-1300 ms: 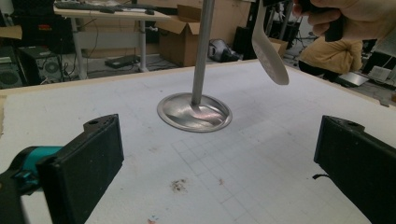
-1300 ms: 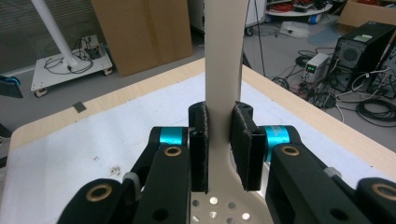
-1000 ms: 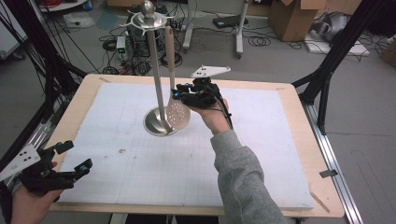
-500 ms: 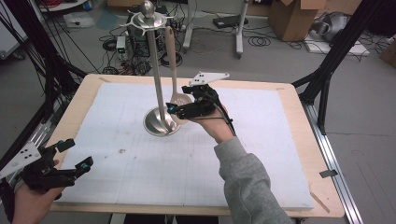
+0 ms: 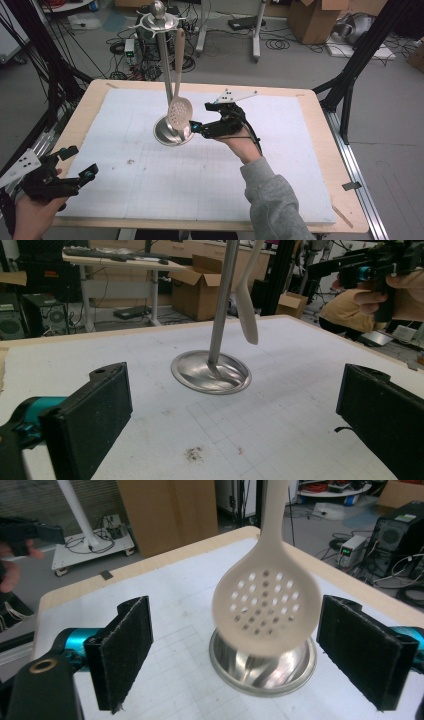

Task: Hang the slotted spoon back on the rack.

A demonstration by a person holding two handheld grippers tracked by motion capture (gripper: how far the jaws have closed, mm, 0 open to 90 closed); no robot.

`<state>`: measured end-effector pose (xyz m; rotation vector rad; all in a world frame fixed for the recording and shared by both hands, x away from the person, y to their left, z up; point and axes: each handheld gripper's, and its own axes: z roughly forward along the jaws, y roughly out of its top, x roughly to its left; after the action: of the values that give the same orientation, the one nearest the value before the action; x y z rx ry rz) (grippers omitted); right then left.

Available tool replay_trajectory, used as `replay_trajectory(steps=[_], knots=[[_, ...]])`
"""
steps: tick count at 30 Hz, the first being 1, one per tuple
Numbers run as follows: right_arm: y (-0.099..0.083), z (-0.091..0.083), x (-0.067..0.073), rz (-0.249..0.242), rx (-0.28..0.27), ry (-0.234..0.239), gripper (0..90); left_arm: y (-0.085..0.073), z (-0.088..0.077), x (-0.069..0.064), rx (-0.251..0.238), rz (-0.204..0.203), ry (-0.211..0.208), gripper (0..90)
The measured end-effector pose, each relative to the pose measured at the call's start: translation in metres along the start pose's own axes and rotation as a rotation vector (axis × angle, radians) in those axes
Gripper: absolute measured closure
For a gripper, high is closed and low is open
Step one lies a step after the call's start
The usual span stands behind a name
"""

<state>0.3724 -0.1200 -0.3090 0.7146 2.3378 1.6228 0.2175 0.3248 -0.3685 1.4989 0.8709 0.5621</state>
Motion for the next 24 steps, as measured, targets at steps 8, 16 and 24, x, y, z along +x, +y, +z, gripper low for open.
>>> replay_trajectory(steps=[8,16,24], knots=[[-0.014,-0.009,0.004,-0.002,0.013,0.010,11.7,-0.001,0.007,0.001,0.002,-0.006,-0.007,1.8],[-0.027,-0.020,0.010,0.005,0.011,0.009,11.3,0.001,0.009,-0.002,-0.003,0.004,-0.012,1.8],[-0.037,-0.039,0.016,-0.009,-0.013,0.023,11.3,0.000,0.015,0.002,-0.001,0.002,-0.012,1.8]])
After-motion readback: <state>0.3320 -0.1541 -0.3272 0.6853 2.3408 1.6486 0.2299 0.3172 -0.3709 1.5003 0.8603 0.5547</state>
